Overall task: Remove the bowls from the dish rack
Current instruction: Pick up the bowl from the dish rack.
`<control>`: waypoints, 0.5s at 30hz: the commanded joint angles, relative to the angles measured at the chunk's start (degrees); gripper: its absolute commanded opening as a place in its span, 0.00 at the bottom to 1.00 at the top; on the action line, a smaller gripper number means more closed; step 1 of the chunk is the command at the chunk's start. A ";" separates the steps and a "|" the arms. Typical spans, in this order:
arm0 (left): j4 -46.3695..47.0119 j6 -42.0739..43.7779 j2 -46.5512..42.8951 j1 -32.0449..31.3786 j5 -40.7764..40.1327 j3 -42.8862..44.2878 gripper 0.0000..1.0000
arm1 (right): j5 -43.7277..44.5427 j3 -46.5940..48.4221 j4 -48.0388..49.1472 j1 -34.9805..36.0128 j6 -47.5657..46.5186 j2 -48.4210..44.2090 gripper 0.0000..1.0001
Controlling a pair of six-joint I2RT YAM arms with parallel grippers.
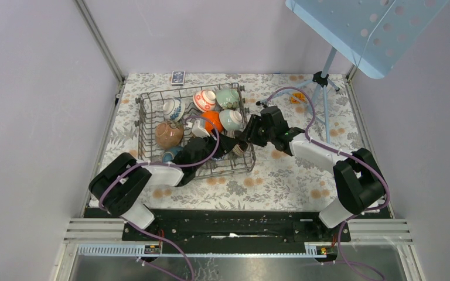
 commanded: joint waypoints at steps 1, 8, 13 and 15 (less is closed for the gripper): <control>5.20 -0.67 1.67 0.53 4.28 2.41 0.54 | -1.21 -0.16 1.91 -0.26 -1.18 -0.78 0.50; 8.35 -1.82 3.38 1.42 6.36 2.19 0.42 | -1.75 -1.04 2.93 -0.43 -1.53 -1.26 0.49; 10.26 -1.94 4.18 1.88 7.05 2.06 0.36 | -2.88 -2.44 4.80 -0.47 -1.70 -2.11 0.49; 11.16 -1.98 4.68 1.92 7.52 2.06 0.35 | -3.04 -2.81 5.21 -0.51 -1.89 -2.44 0.49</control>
